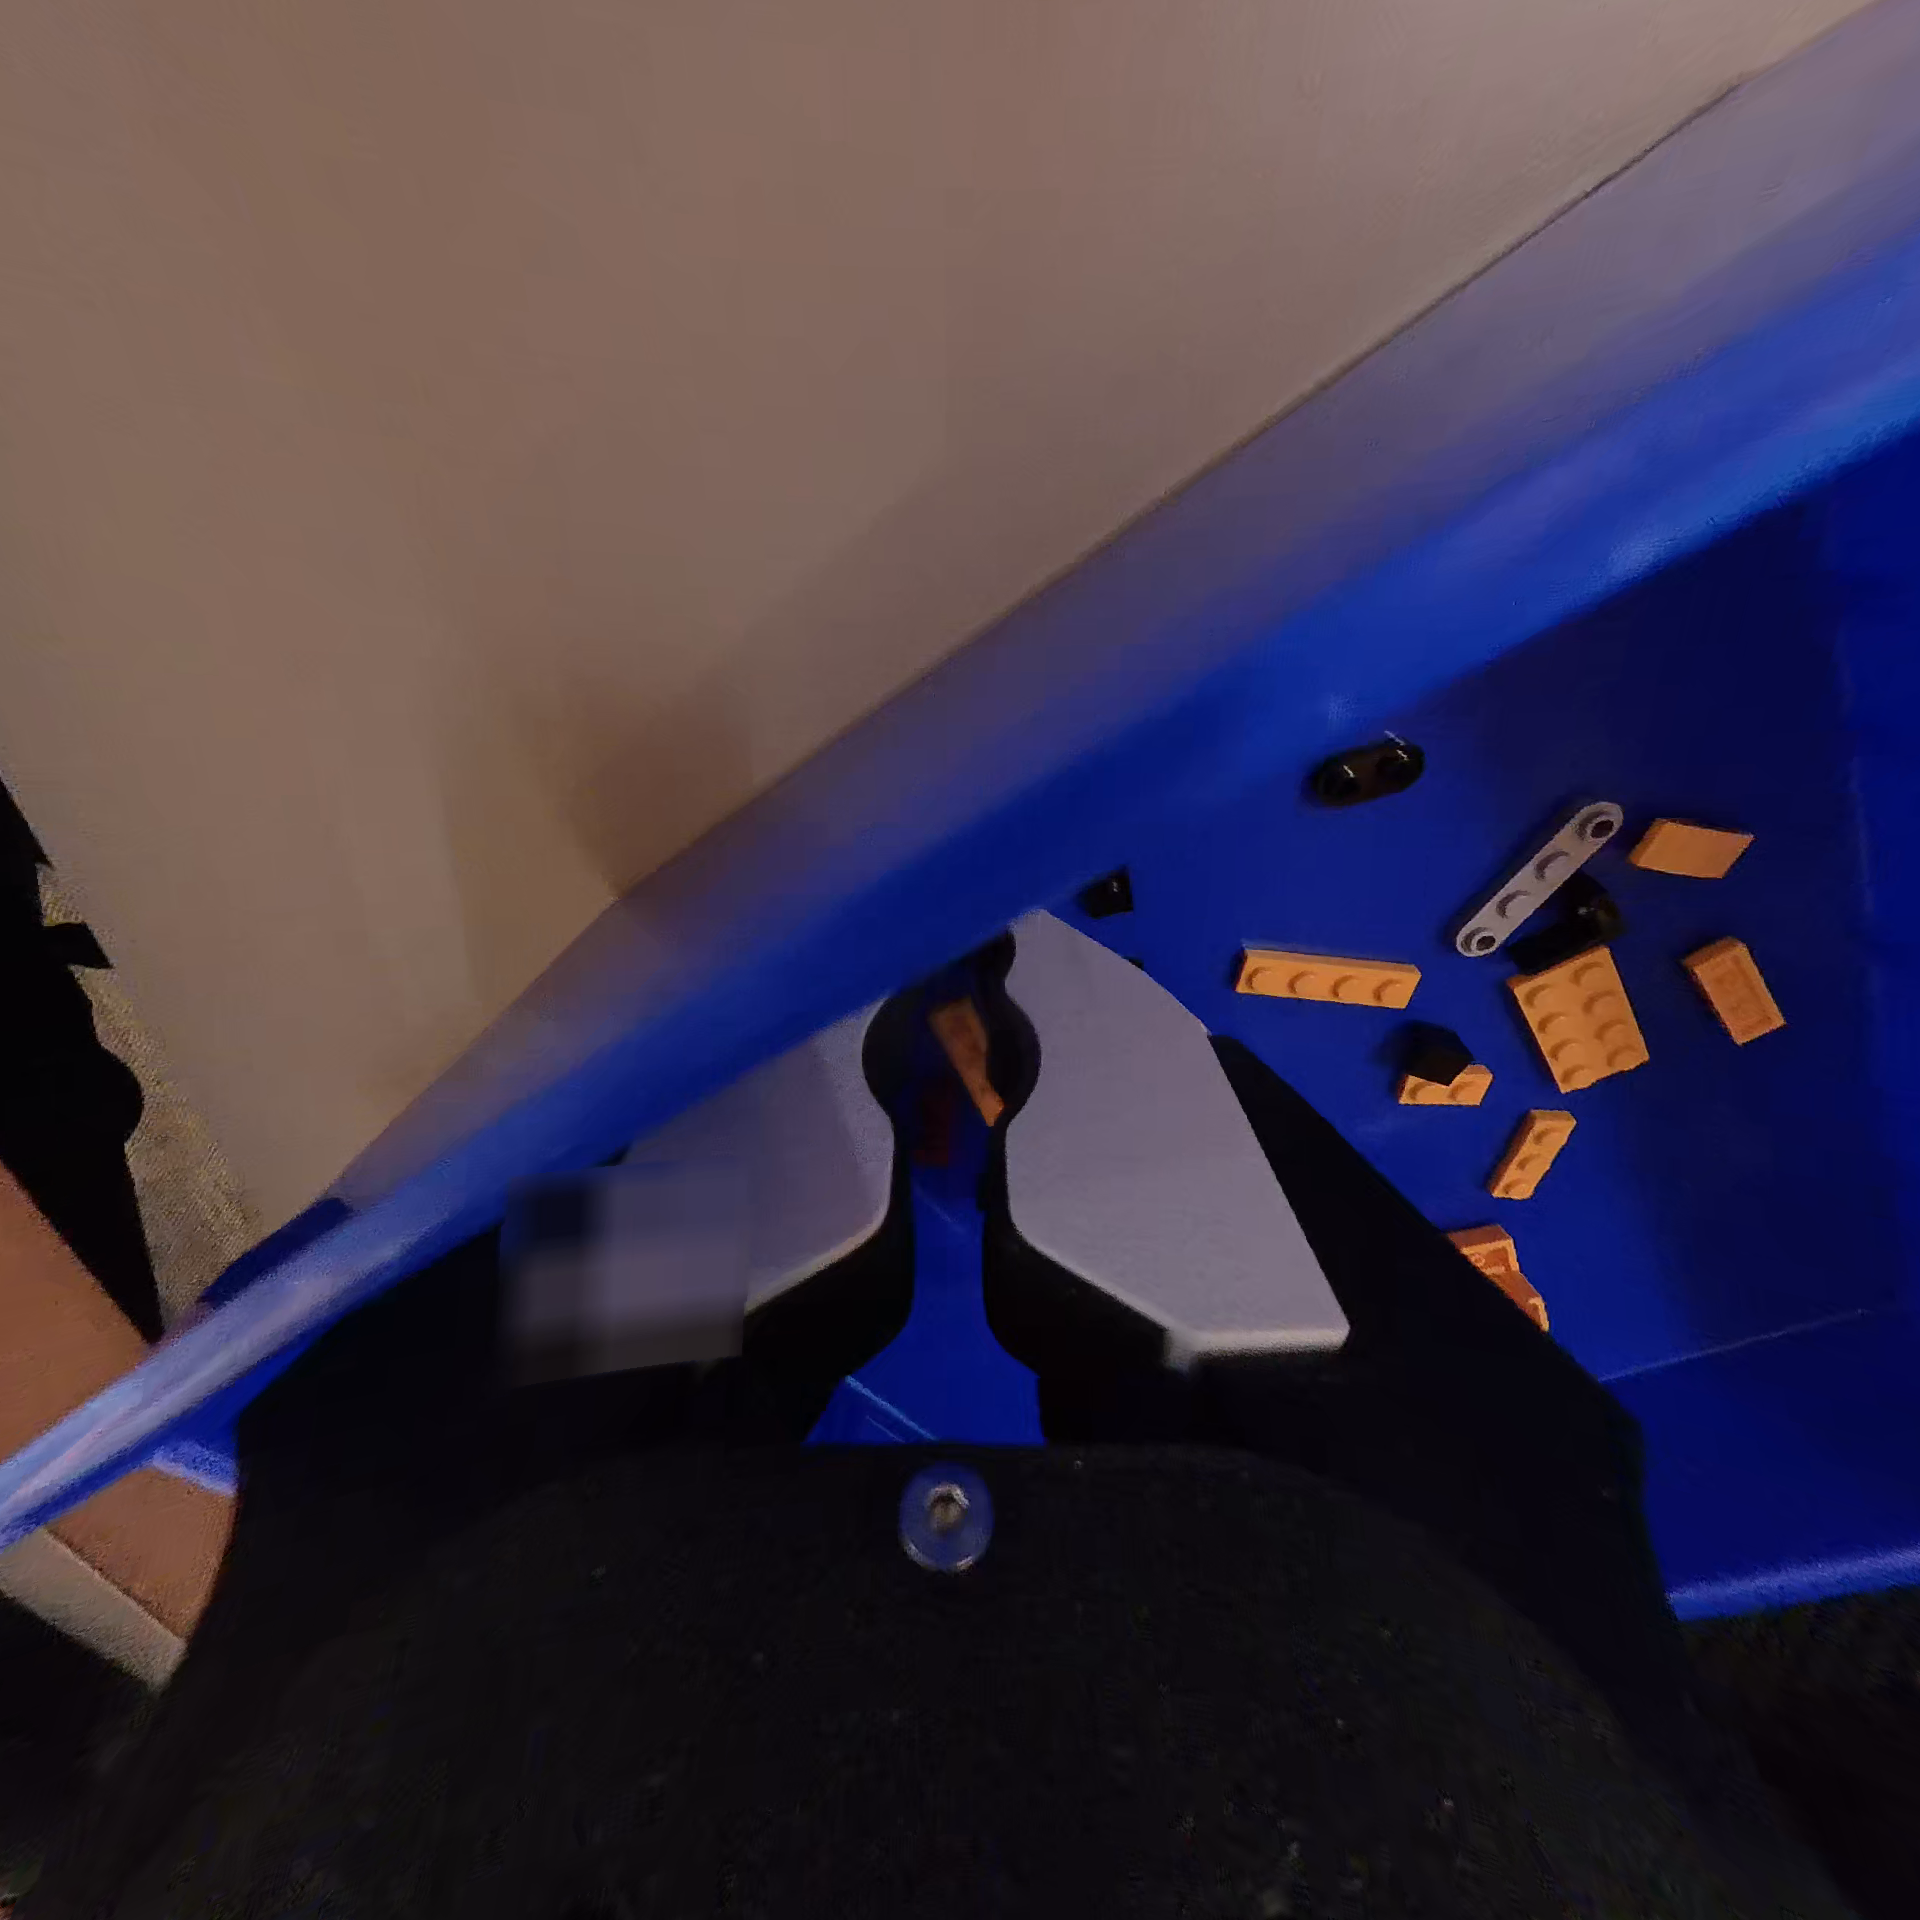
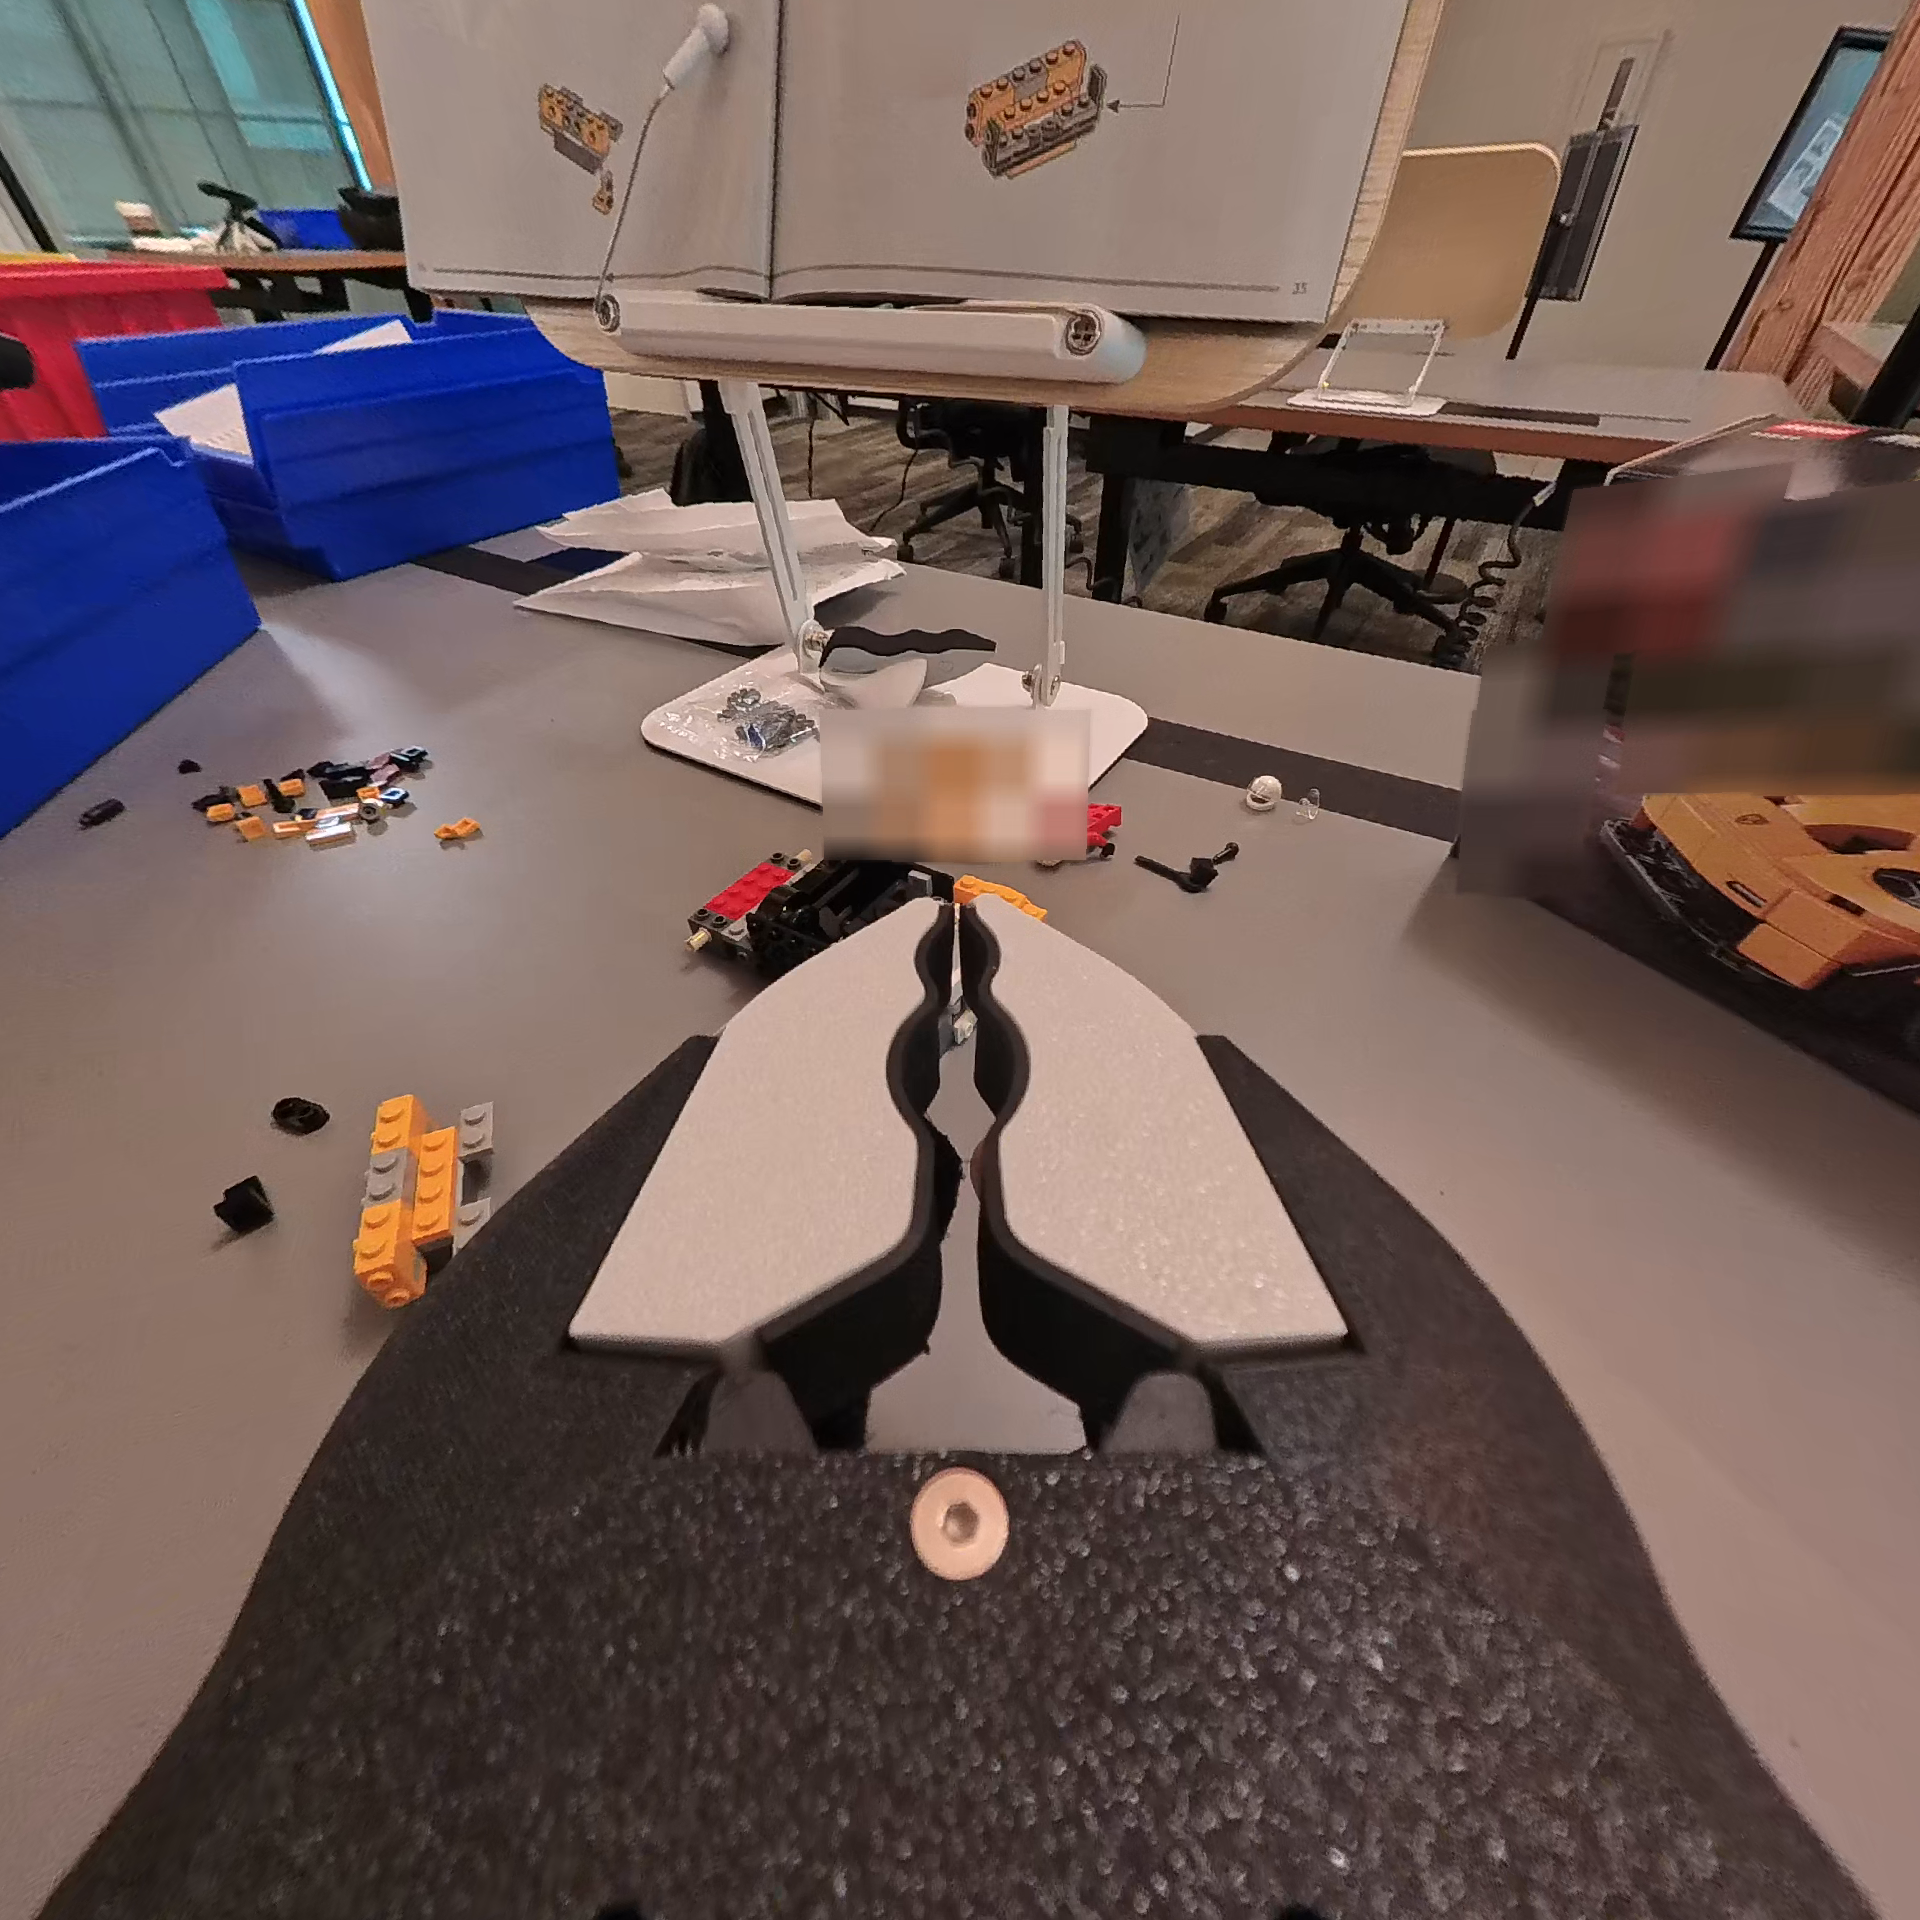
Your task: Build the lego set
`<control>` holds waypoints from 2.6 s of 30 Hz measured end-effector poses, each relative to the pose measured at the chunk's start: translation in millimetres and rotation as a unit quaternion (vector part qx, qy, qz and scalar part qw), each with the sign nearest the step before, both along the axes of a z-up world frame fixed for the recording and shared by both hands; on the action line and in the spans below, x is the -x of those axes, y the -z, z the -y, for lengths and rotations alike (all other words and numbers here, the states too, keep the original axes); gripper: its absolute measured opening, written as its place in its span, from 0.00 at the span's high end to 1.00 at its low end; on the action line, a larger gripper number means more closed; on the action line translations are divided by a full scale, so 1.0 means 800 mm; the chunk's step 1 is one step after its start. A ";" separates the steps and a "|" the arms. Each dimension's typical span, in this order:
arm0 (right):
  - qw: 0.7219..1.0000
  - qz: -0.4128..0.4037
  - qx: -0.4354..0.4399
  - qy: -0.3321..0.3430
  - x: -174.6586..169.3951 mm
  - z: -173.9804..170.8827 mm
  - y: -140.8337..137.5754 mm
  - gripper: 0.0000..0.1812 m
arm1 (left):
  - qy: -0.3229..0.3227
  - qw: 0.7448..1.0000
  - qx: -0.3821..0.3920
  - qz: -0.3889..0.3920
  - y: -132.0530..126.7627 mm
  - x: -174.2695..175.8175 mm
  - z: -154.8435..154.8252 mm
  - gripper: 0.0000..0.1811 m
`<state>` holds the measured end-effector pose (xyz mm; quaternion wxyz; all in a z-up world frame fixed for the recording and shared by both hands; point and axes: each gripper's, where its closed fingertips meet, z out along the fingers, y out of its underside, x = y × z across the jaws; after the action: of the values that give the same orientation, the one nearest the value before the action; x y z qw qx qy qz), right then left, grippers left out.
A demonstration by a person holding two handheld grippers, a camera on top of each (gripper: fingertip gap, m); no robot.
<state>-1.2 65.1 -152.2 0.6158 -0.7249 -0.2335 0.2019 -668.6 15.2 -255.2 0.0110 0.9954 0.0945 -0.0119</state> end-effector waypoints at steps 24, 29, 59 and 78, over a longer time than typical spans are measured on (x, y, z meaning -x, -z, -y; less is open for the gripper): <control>1.000 0.006 -0.026 0.000 0.000 0.007 -0.014 1.00 | 0.668 0.733 -0.095 0.088 -0.020 -0.615 0.083 0.96; 1.000 0.006 -0.030 0.000 0.000 0.008 -0.016 1.00 | 0.668 0.735 -0.102 0.061 -0.008 -0.614 0.065 0.96; 1.000 0.000 -0.023 -0.007 0.004 0.009 -0.015 1.00 | 0.141 0.968 -0.187 -0.092 -0.111 -0.075 -0.030 0.91; 1.000 0.002 -0.011 -0.005 0.002 0.004 -0.007 1.00 | 0.091 0.996 0.014 -0.004 -0.010 -0.039 0.009 0.88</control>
<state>-2.5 61.5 -146.9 0.6220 -0.7174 -0.2405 0.2013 -637.3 8.0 -247.2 0.0234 0.9996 0.0033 -0.0184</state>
